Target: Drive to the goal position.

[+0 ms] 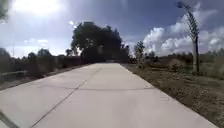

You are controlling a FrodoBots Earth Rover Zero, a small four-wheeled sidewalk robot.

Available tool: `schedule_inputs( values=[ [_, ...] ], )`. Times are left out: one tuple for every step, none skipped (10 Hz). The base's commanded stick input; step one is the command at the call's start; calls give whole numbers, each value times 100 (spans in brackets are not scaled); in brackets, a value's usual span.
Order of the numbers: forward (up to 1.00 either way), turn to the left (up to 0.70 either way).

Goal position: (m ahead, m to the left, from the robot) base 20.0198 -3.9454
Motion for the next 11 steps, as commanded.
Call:
schedule_inputs(
  values=[
    [85, 0],
    [85, 0],
    [85, 0],
    [85, 0],
    [85, 0],
    [85, 0],
    [85, 0],
    [85, 0],
    [85, 0],
    [85, 0],
    [85, 0]
  ],
)
